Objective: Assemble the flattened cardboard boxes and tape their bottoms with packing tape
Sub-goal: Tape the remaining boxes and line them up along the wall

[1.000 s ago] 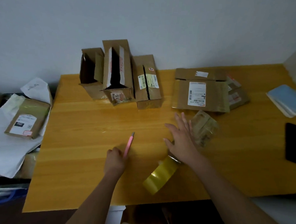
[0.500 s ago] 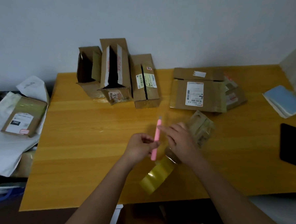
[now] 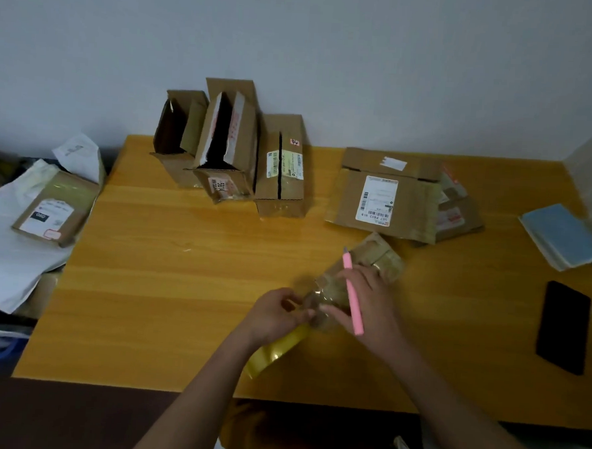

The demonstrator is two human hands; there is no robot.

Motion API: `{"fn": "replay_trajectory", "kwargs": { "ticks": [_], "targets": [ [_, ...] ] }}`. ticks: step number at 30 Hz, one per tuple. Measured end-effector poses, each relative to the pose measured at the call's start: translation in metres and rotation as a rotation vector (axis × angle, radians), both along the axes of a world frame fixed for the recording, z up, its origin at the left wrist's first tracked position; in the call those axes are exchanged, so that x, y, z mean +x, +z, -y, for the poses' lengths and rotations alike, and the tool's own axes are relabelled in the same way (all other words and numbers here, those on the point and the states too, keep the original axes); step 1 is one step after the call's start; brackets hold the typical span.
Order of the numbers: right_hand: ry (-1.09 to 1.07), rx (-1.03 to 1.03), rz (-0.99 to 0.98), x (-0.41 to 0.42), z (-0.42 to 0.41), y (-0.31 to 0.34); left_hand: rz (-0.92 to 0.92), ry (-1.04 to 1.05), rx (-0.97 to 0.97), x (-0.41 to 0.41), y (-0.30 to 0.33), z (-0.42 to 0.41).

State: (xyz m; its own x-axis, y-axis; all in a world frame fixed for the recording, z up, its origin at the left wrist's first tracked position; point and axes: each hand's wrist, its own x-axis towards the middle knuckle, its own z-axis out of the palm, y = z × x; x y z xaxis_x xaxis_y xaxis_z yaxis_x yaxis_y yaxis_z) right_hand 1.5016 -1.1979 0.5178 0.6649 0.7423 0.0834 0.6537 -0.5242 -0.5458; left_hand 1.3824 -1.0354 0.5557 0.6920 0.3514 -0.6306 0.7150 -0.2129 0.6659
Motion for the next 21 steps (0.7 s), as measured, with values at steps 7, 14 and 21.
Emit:
{"fn": "replay_trajectory", "kwargs": {
  "ticks": [7,14,21],
  "targets": [
    [0.182,-0.001,-0.1,0.017,0.001,-0.024,-0.009,-0.034,0.14,-0.005,-0.013,0.01],
    [0.221,0.048,-0.184,0.026,-0.004,-0.028,-0.116,0.052,0.265,-0.009,-0.021,0.014],
    [0.233,0.086,-0.263,0.025,-0.001,-0.011,-0.131,0.006,0.369,-0.012,-0.018,0.027]
  ]
}}
